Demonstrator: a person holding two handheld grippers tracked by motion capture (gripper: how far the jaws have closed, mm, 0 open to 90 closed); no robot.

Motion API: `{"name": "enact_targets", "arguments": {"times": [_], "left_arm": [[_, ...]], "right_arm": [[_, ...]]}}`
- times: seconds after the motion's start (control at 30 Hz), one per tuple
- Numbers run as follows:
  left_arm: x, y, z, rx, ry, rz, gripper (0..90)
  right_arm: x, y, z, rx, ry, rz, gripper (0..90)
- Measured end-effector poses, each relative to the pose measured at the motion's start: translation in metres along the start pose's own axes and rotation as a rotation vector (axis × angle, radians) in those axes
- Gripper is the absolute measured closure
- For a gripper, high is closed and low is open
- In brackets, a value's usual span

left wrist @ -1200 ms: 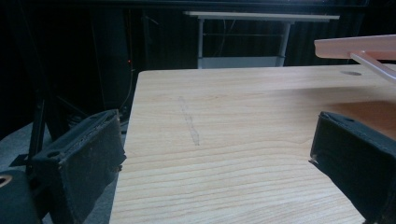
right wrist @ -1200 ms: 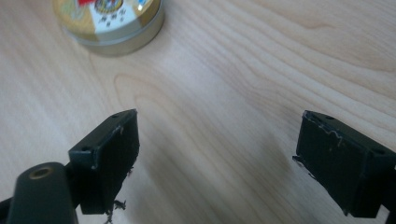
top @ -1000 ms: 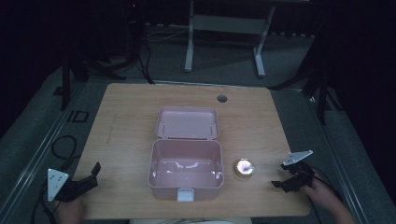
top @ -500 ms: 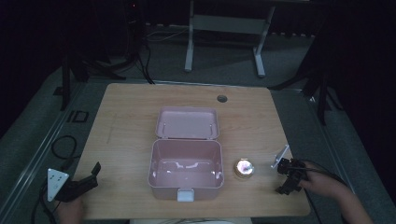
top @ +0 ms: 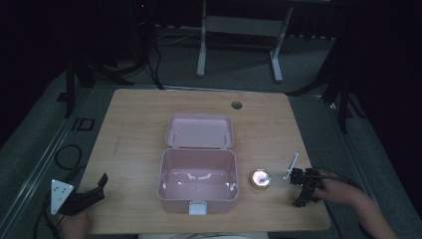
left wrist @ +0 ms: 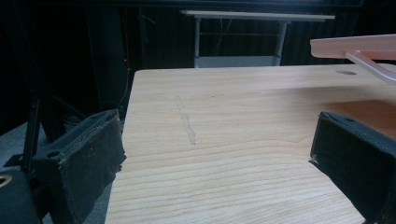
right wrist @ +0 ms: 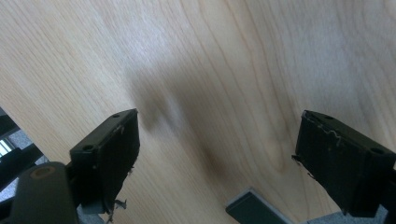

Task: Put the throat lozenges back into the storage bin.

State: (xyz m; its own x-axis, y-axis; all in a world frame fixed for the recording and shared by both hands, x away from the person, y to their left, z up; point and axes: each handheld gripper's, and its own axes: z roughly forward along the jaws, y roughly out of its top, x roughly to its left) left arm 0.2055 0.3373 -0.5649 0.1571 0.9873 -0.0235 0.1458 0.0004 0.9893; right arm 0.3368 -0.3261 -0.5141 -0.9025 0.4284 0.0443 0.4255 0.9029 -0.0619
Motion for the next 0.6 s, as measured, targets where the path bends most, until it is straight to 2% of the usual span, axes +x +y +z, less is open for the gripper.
{"name": "enact_targets", "arguments": {"times": [0.13, 0.23, 0.33, 0.6], "left_arm": [[0.0, 0.0, 0.0, 0.001, -0.002, -0.001, 3.0], [0.0, 0.0, 0.0, 0.001, -0.003, -0.001, 3.0], [0.0, 0.0, 0.0, 0.002, -0.008, -0.008, 3.0], [0.0, 0.0, 0.0, 0.001, -0.008, -0.006, 3.0]], "right_arm": [[0.005, 0.009, -0.004, -0.016, -0.038, -0.036, 13.4], [0.006, 0.011, -0.005, -0.021, -0.029, -0.036, 13.5], [0.009, 0.022, -0.006, -0.024, -0.02, -0.067, 13.7], [0.008, 0.044, -0.008, -0.026, -0.013, -0.09, 13.8]]}}
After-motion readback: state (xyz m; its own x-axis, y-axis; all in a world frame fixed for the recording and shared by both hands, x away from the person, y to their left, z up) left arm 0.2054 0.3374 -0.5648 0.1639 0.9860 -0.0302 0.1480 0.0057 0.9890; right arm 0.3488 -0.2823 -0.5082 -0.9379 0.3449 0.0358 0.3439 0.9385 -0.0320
